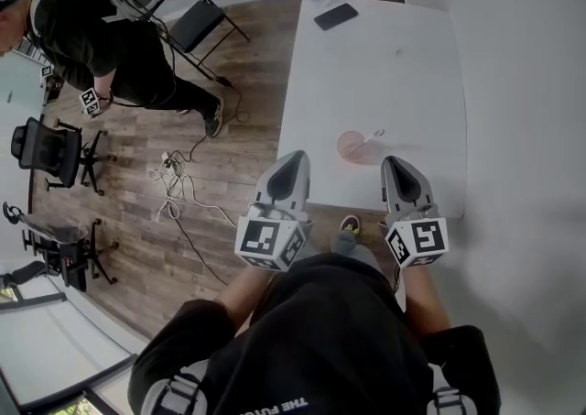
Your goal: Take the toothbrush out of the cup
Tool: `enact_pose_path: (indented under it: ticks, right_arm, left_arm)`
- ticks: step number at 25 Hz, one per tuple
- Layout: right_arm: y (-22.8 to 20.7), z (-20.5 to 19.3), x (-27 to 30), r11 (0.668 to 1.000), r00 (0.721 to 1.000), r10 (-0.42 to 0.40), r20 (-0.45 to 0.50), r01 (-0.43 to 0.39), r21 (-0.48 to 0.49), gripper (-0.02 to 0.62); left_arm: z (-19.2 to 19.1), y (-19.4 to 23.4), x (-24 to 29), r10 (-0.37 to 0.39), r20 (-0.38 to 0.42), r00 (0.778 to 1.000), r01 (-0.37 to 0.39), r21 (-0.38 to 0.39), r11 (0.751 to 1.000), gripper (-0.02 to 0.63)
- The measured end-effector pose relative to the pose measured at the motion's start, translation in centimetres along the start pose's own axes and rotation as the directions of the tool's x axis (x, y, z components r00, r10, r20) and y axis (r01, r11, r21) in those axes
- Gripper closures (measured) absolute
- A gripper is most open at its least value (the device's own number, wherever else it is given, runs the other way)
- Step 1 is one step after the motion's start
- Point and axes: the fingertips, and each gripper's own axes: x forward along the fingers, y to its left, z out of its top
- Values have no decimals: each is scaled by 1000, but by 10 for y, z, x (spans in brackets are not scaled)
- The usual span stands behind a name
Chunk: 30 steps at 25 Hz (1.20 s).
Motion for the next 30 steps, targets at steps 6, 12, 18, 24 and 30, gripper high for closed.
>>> enact_pose_path:
  ticks: [6,12,18,24,30]
  right_arm:
    - [-19,-2,16,999,999,37,-17,-37,21,577]
    - [-30,-22,24,998,997,45,-57,-42,48,554]
    - [-32,-43,34,998,994,38,-100,-32,59,517]
    - [-33,-74,46,994,987,37,-158,-20,105,506]
    - [-34,-99,59,993,979,24,-204,0,118,499]
  left_arm:
    - [6,1,19,38,-17,999,-38,18,999,588]
    - [-5,1,33,44,-35,998,-43,30,999,588]
    - [-15,6,41,33,-61,998,-32,27,999,588]
    - [-33,15,51,26,-87,996,-26,-3,1000,587]
    - [-51,20,62,7,-107,994,-10,-29,1000,588]
